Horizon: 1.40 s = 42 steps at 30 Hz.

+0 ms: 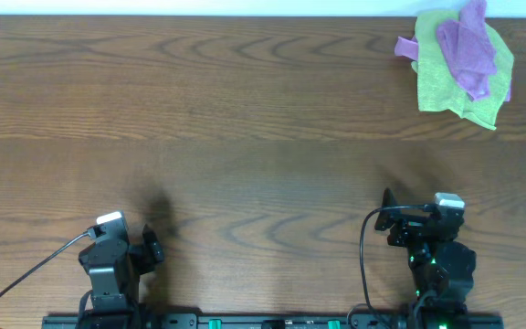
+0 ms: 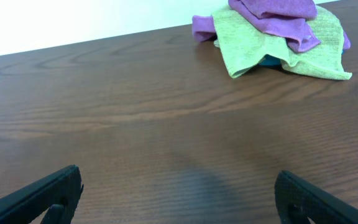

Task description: Fold the cloth

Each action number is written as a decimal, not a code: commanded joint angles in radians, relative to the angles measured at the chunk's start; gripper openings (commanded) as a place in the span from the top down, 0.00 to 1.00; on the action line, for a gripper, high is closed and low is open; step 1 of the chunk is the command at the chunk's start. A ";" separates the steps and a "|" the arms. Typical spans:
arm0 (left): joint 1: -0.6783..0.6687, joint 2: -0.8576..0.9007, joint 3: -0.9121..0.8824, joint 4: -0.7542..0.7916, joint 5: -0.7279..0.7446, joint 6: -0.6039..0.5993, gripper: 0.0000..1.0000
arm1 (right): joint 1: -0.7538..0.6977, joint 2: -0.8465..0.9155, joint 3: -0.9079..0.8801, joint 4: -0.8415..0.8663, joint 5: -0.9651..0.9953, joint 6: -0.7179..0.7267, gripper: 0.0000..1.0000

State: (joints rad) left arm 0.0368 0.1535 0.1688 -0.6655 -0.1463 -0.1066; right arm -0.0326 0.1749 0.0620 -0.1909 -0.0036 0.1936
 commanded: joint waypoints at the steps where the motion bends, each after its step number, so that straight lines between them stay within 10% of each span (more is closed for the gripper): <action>1: 0.003 -0.005 -0.008 -0.004 -0.018 0.010 0.05 | -0.007 -0.005 -0.005 -0.003 0.003 0.000 0.01; 42: 0.003 -0.005 -0.008 0.016 -0.019 0.011 0.05 | -0.007 -0.005 -0.005 0.002 0.087 -0.007 0.01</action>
State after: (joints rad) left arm 0.0368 0.1535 0.1688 -0.6518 -0.1467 -0.1066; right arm -0.0326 0.1745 0.0620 -0.1902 0.0181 0.1936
